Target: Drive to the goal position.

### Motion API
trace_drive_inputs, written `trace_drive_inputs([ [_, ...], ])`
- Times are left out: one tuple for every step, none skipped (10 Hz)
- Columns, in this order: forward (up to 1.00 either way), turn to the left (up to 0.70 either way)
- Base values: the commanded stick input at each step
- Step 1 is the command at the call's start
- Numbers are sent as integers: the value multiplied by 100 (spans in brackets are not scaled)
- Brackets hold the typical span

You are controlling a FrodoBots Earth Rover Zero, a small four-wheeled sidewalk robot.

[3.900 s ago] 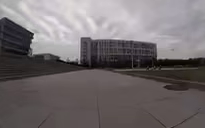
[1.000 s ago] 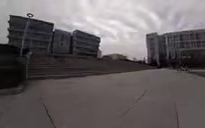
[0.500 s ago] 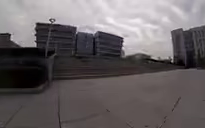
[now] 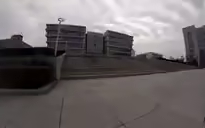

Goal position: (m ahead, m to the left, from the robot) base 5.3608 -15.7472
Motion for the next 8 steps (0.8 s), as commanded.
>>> trace_drive_inputs([
  [70, 0],
  [70, 0],
  [70, 0],
  [70, 0],
  [70, 0],
  [70, 0],
  [70, 0],
  [70, 0],
])
